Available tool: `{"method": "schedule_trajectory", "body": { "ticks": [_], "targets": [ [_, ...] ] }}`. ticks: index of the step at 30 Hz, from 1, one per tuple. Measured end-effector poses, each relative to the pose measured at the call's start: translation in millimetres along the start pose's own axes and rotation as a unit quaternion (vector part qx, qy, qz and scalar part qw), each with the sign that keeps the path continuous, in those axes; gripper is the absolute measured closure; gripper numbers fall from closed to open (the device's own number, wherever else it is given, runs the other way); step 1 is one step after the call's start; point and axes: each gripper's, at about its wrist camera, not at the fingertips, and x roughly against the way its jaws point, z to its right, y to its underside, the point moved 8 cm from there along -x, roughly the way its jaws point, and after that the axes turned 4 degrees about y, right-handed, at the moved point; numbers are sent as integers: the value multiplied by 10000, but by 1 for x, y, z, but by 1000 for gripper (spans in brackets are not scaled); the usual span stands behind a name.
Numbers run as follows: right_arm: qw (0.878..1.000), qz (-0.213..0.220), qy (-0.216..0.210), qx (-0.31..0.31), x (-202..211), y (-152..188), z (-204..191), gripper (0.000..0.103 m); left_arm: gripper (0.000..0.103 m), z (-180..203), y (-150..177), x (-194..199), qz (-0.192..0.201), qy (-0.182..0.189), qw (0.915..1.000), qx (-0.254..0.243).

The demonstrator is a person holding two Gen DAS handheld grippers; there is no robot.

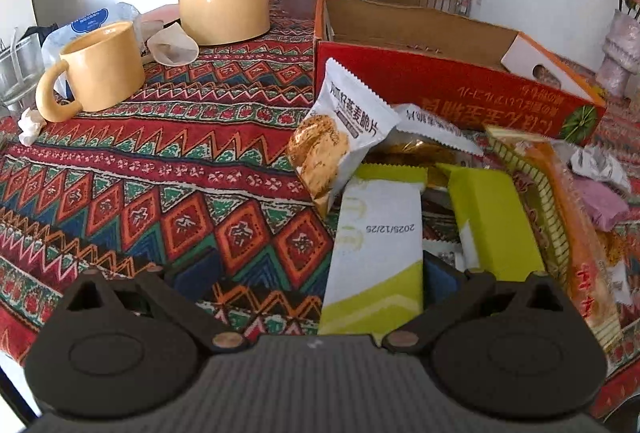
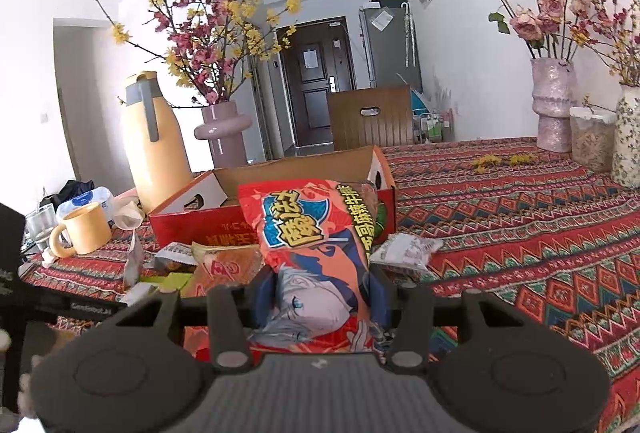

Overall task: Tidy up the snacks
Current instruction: 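Grasp the green-and-white bar with the left tool while the right tool grasps the orange-blue chip bag, then carry the bar and chip bag into the box and open both tools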

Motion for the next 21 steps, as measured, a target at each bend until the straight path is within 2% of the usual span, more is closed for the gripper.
{"method": "schedule_trajectory", "body": {
  "ticks": [6, 9, 12, 13, 14, 21],
  "targets": [
    [10000, -49, 3, -73, -1, 4, 2, 55, 0, 1, 0, -1, -121, 14, 9998, -135],
    [9999, -74, -16, -66, -2, 7, 1, 55, 2, -1, 0, 0, -8, 45, 10000, -88],
    [9999, -84, -20, -59, 0, 9, 1, 55, 32, 2, 1, 9, 156, 126, 9997, -105],
    [9999, -88, -19, -59, 0, 9, 0, 55, 52, 4, 0, 12, 201, 249, 9994, -108],
    [9999, -89, -16, -59, 0, 10, 0, 55, 64, 6, 0, 15, 236, 424, 9988, -114],
    [9999, -81, -45, -41, 1, 11, -1, 55, 66, 14, -2, 31, 572, 551, 9966, -229]
  ]
}}
